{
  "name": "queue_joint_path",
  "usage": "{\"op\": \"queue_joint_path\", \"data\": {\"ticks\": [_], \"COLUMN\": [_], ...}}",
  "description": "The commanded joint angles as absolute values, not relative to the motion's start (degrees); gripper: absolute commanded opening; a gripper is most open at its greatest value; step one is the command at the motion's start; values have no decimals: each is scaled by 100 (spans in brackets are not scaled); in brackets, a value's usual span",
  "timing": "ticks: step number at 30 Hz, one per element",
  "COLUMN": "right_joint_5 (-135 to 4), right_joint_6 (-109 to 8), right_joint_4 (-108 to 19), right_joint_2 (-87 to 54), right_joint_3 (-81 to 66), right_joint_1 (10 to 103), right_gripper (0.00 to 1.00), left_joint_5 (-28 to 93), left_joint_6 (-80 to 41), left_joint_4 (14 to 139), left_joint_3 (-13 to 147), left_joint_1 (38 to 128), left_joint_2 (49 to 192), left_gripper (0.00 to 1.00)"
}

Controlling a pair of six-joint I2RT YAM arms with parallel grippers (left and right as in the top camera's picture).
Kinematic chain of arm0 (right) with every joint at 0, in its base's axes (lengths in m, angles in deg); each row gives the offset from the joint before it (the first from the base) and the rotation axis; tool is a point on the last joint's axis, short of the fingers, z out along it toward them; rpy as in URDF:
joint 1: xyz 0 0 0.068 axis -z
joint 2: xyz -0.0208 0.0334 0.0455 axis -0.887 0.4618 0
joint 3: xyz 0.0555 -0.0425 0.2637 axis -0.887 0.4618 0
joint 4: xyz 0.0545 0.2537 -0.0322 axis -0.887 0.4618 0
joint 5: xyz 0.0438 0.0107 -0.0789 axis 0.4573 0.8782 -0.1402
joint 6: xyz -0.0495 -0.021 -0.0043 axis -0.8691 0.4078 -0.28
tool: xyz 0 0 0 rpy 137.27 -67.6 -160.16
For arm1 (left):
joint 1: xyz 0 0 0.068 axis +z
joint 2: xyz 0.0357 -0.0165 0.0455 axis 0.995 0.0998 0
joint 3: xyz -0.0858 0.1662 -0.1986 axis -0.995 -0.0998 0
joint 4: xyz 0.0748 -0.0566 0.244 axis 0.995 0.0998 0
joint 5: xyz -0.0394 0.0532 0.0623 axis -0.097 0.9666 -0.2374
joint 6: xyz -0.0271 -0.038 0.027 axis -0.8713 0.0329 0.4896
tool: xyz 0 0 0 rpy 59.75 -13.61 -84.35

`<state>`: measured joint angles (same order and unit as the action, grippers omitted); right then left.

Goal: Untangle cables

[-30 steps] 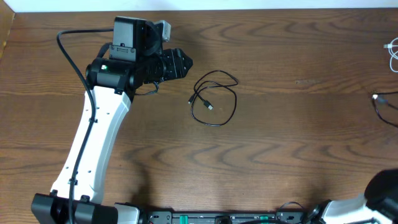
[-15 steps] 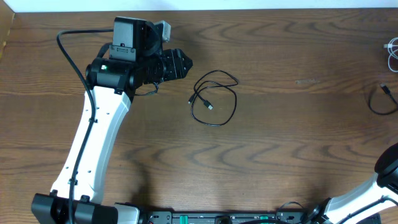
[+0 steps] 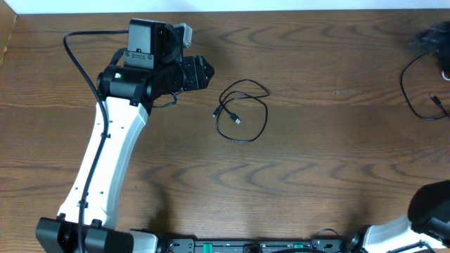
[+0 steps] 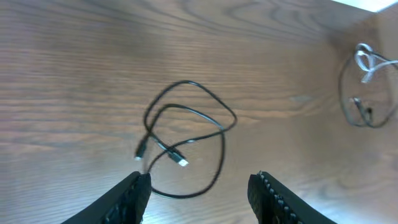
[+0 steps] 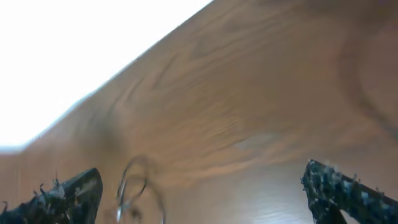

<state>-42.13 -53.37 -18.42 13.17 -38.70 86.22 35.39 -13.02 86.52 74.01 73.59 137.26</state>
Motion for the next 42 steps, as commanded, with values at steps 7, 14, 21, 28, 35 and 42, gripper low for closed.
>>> {"op": "queue_joint_path", "data": {"ticks": [7,14,21,28,35,42], "right_joint_5": [-3999,-4281,-5011,-5652,-5656,-6130], "right_joint_6": [-5916,-6769,-7567,-8124,-5930,-4378], "right_joint_4": [-1856,-1823,-2013,-2210,-2476,-2339], "right_joint_2": [2097,3015,3606,3986,4156,4165], "right_joint_3": [-3651,-3645,-3645,-3636,-3636,-3619], "right_joint_1": [6401,5341,4699,4255,4172,4028], "right_gripper": [99,97,94,90,79,59], "left_joint_5": [4245,4248,4245,4245,4245,4245], "left_joint_6": [-1186,-1180,-1011,-1011,-1014,-1014], "left_joint_4": [8810,9225,9251,9258,9269,9271], "left_joint_3": [7440,7440,7440,7440,7436,7429], "left_joint_1": [8061,8524,8522,8522,8522,8522], "left_joint_2": [13825,13827,13829,13829,13829,13829], "left_gripper": [60,60,60,60,60,60]}}
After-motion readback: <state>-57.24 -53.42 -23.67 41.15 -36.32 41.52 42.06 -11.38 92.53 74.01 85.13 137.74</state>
